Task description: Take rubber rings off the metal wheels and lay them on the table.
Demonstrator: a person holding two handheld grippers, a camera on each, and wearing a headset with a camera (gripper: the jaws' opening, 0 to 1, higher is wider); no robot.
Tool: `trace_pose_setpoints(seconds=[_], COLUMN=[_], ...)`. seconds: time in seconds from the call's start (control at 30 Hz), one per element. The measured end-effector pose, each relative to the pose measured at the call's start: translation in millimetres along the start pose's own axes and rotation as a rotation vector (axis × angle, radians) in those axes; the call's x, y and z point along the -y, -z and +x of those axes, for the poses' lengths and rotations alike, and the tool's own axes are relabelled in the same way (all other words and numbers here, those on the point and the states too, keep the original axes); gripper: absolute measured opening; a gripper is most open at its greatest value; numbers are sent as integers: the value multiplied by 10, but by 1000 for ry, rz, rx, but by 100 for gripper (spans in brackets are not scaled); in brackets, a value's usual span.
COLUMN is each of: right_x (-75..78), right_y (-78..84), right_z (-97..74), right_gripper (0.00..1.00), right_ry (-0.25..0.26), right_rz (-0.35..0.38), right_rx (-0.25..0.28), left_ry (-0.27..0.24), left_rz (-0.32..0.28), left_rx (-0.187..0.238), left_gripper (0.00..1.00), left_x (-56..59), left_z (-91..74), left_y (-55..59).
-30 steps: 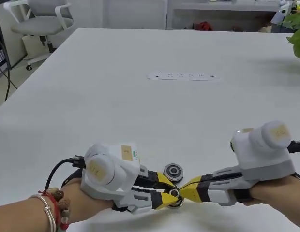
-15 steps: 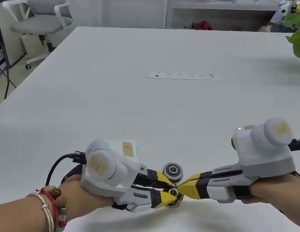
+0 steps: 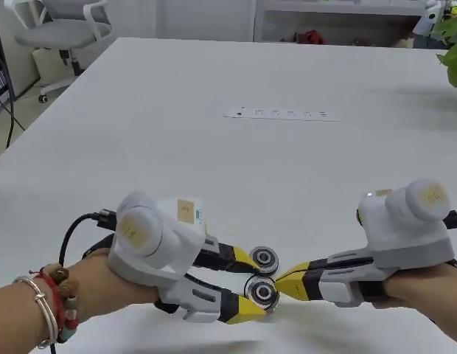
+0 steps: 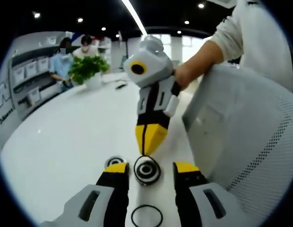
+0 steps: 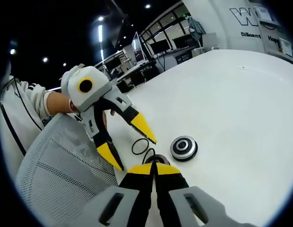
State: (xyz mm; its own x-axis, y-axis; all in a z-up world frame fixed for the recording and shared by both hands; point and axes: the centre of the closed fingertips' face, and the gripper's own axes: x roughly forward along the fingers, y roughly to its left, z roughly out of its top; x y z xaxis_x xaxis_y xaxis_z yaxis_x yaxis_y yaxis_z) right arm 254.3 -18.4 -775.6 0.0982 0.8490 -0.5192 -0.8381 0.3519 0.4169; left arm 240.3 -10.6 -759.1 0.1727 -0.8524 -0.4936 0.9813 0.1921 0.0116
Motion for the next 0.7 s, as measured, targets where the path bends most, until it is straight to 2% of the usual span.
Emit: trace_pose_setpoints(seconds=[0.13,0.23,0.33,0.4,0.63,0.7], right_x=[-30,-23,-54,-61,-121,-150], right_y=[-53,-48,-72,-39,-43,-63], right_z=[-56,-99,-157,-191,-299,-331], right_gripper=[0,0,0,0,0,0], right_ry=[6,17,10,-1,0,-1], right_rz=[-10,-36,-40,-59,-96,-101], right_rx=[11,-4,-8,-28,-59,-57], left_ry=[-34,-55,-83,-94,-141,-148], left_rz=[59,83,98,109,77,34], left_rx=[10,8,-8,-17,-10,3], left_gripper=[45,50,57,61,70,71], left_x=[-77,-111,-135,-130,-88,-71], left_z=[-209,-352,-474,-554,-749,-787], left_y=[-129,-160,-131,-108,-21,17])
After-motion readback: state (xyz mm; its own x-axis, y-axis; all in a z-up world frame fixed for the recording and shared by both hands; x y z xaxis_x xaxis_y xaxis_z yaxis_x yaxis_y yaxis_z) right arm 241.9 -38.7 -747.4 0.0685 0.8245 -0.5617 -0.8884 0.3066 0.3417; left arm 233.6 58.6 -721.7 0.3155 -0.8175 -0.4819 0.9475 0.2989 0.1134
